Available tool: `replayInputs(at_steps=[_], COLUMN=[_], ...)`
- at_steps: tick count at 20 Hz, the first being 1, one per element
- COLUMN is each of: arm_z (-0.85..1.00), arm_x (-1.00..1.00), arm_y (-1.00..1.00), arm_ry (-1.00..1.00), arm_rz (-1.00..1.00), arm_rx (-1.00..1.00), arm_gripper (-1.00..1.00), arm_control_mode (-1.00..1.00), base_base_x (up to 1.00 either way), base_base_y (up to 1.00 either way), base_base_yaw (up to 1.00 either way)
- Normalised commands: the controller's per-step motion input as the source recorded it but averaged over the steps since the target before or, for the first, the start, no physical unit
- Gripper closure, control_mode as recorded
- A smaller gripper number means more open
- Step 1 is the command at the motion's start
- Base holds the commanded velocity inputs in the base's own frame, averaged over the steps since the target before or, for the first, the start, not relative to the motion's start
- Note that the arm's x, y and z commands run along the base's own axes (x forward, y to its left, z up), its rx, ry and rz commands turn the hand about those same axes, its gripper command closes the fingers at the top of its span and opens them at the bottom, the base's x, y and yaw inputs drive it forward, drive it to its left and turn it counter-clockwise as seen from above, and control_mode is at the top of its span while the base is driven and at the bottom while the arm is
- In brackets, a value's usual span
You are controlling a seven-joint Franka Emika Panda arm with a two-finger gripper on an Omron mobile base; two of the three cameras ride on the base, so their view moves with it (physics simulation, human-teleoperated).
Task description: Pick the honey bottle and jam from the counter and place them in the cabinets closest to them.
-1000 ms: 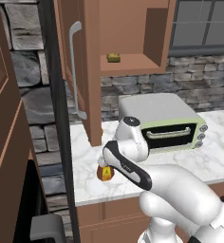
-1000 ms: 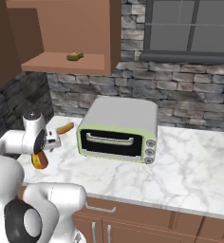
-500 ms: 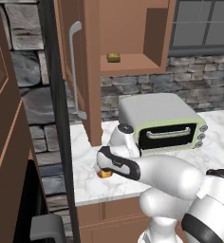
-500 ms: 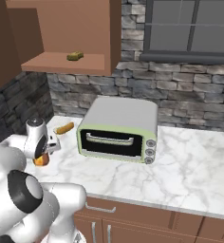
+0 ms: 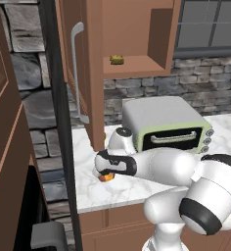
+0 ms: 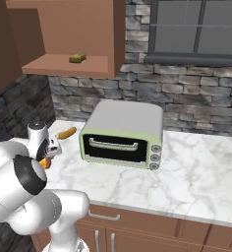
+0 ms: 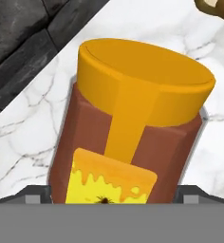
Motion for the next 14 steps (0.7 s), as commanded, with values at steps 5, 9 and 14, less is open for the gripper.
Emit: replayInputs(at_steps=[5,9,14], arm_z=[0.08,0.40,0.55], arm_x=[-0.01,-0.03,-0.09], arm_y=[0.00,-0.01,-0.10], arm_ry=[-0.04,-0.14,-0.20], arm_rz=[-0.01,-0.05,-0.07], arm_rx=[0.02,0.07,0.10], arm_gripper=[1.00,1.00,1.00], arm_control_mode=[-1.00,-1.00,-1.00], base_base_x=[0.00,0.00,0.00], base_base_y=[0.00,0.00,0.00], base_base_yaw=[0.00,0.00,0.00])
